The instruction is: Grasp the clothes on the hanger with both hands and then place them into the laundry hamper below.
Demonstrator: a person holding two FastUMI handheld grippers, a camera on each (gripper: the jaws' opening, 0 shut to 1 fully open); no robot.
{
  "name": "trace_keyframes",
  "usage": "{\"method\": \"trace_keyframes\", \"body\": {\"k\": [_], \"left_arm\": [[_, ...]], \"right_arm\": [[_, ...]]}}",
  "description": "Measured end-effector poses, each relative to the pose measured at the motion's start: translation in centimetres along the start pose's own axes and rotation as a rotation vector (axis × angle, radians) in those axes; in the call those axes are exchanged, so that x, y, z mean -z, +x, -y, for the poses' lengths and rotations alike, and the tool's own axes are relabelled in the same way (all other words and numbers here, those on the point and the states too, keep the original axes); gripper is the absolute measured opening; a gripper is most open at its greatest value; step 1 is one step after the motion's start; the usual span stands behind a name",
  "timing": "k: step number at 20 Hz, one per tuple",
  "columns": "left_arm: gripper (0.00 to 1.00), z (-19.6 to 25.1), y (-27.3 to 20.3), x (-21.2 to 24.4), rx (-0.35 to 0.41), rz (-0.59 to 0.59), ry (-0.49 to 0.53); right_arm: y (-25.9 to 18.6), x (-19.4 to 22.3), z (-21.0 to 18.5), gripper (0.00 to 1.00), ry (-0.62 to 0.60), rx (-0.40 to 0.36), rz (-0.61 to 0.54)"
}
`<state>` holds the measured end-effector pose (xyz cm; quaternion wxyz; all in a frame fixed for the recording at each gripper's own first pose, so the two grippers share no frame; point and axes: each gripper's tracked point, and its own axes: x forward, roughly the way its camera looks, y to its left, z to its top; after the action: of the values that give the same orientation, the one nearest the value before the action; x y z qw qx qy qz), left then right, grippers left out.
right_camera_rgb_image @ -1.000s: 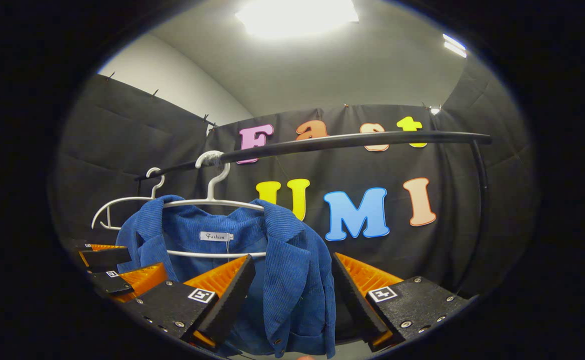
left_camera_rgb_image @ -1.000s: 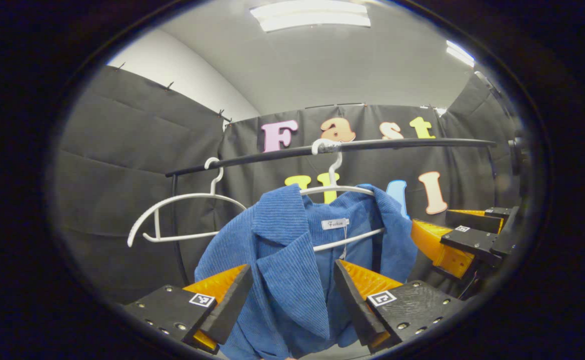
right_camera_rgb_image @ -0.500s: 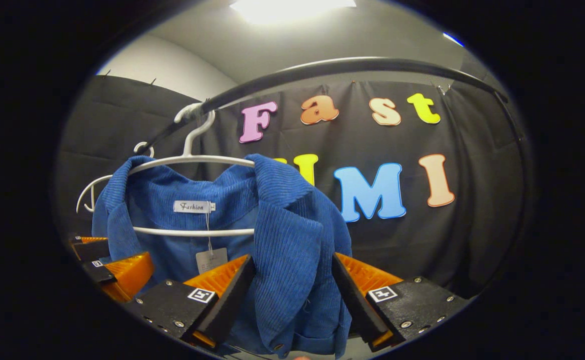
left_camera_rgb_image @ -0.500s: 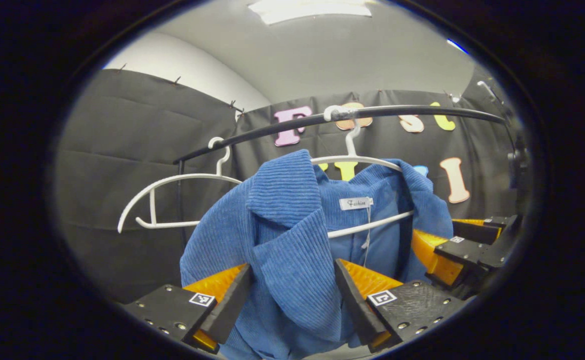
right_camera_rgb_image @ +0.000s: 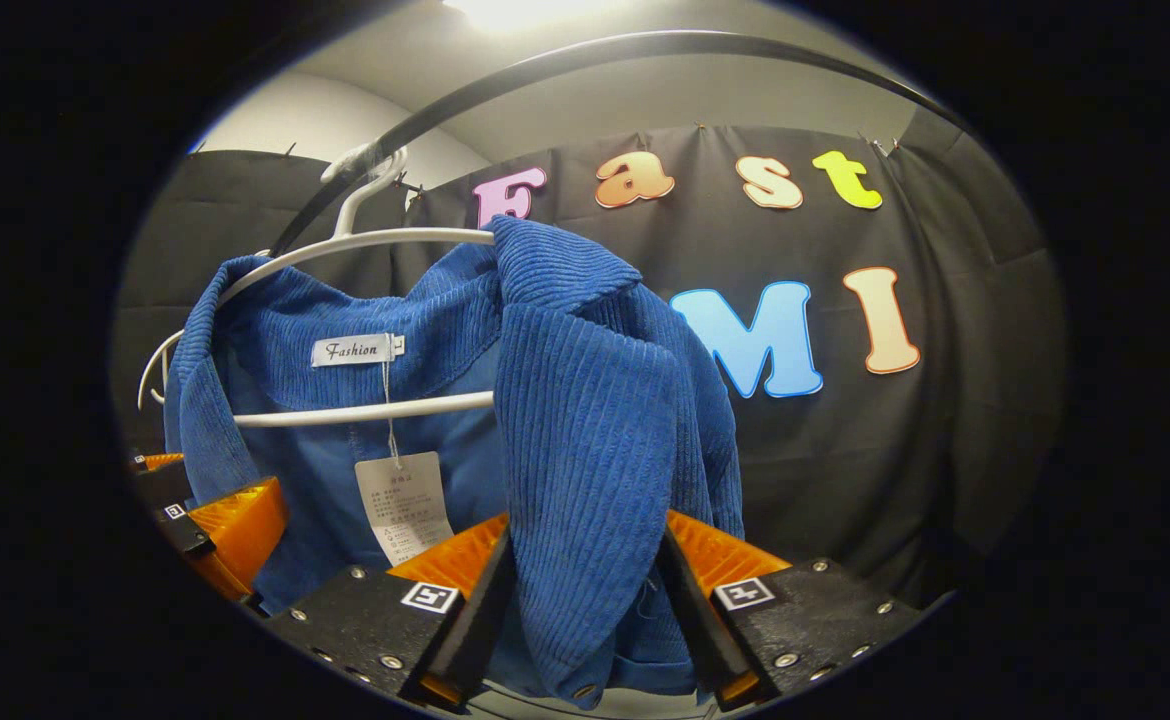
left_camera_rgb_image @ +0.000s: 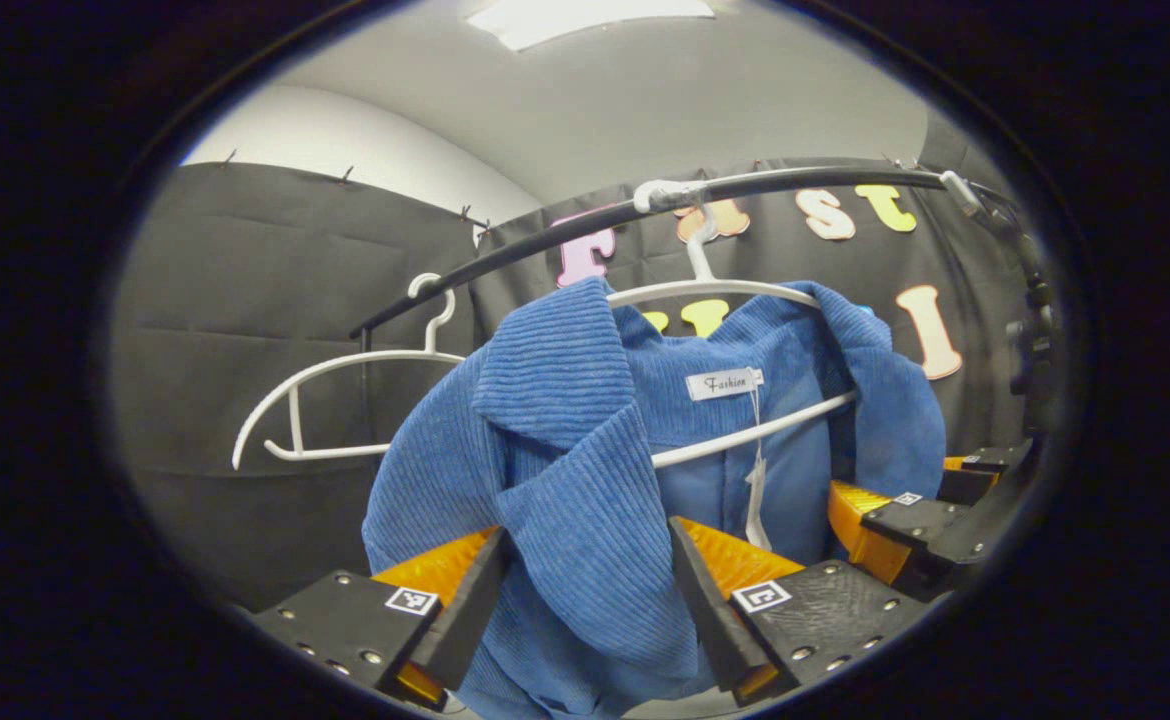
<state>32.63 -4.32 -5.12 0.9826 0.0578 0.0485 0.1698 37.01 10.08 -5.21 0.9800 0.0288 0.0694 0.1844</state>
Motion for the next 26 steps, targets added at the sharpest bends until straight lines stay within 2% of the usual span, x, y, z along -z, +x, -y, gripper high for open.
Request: {"method": "trace_keyframes", "body": {"k": [1,2,3,4,5,6,9,10,11,17,21,26], "left_arm": [[0.8,-0.1,-0.2,0.1,0.004,-0.007,0.003],[0.73,0.0,-0.6,0.3,0.021,-0.014,-0.003],[0.67,0.2,-0.7,0.2,0.037,-0.017,-0.012],[0.58,-0.3,-0.8,0.1,0.031,-0.014,-0.01],[0.5,-0.5,-0.9,-0.1,0.047,-0.016,-0.023],[0.41,-0.5,-1.5,0.1,0.06,-0.021,-0.039],[0.15,-0.3,-1.5,0.1,0.116,-0.015,-0.068],[0.14,-1.2,-2.7,-0.4,0.106,-0.014,-0.066],[0.02,-1.3,-2.9,-1.1,0.103,-0.006,-0.056],[0.01,-2.9,-6.0,-6.9,0.1,0.132,0.009],[0.02,-5.1,-7.1,-10.6,0.095,0.192,-0.008],[0.0,-8.2,-6.6,-12.1,0.081,0.192,-0.04]], "right_arm": [[0.0,0.3,0.1,0.72,-0.004,0.005,-0.01],[-0.1,0.3,0.4,0.59,-0.012,0.015,-0.013],[0.0,0.1,0.7,0.52,-0.023,0.023,-0.011],[-0.1,-0.1,1.2,0.34,-0.046,0.05,0.001],[-0.2,-0.5,2.0,0.21,-0.074,0.086,0.016],[-0.4,-0.8,1.9,0.08,-0.088,0.076,0.029],[-0.7,-1.7,1.7,0.04,-0.1,0.069,0.064],[-1.0,-2.2,1.8,0.04,-0.104,0.077,0.076],[-1.4,-2.7,2.1,0.04,-0.107,0.084,0.092],[-2.8,-7.9,3.5,0.04,-0.077,0.119,0.233],[-2.3,-10.9,5.2,0.02,-0.037,0.14,0.288],[-1.4,-14.4,7.7,0.04,-0.066,0.19,0.356]]}}
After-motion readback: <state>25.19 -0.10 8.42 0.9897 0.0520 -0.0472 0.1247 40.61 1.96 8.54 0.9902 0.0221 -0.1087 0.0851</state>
